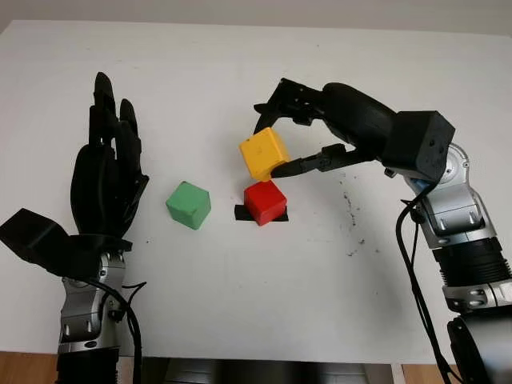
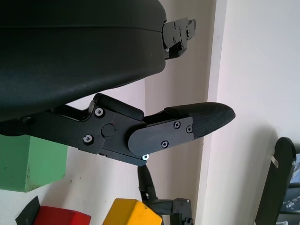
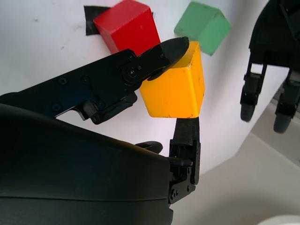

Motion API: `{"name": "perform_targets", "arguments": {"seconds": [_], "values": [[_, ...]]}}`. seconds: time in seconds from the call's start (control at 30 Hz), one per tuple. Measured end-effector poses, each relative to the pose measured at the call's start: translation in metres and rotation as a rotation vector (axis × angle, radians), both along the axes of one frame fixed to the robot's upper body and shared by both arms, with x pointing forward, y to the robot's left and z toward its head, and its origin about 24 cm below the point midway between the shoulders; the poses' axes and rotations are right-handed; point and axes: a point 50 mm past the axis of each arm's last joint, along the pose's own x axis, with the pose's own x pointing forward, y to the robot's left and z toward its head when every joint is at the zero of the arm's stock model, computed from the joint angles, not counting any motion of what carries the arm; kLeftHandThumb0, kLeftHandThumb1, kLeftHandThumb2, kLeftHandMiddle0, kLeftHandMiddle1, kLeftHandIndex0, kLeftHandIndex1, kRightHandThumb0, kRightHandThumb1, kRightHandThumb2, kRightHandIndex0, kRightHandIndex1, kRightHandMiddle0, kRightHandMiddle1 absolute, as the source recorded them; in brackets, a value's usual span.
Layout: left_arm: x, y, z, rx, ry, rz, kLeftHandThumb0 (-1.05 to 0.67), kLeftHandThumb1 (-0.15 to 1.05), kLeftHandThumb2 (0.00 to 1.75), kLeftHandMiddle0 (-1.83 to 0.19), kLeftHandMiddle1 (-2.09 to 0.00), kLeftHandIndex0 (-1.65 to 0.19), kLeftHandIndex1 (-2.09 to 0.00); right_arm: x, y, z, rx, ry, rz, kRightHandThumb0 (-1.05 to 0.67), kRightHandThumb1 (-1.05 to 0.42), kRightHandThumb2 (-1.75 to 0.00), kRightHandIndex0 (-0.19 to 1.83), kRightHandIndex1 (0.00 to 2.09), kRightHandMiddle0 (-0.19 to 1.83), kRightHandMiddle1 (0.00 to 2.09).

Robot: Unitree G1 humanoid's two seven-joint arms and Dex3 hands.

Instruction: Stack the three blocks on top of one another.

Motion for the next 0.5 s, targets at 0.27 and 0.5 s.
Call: {"name": "perform_targets", "arguments": {"seconds": [0.27, 0.5], "values": [[0.000, 0.000, 0.000, -0.002, -0.003, -0.004, -0.70, 1.05, 0.65, 0.19, 0.00, 0.19, 0.00, 0.000, 0.006, -0.008, -0.019, 0.049, 0.037, -0.54, -0.89, -0.05, 0.30, 0.06, 0.53, 1.53], [0.000, 0.000, 0.000, -0.002, -0.005, -0.007, -0.70, 1.05, 0.65, 0.19, 0.00, 0.19, 0.00, 0.002, 0.010, -0.019, -0.017, 0.086, 0.070, -0.54, -0.88, -0.05, 0.31, 0.06, 0.56, 1.50]]}}
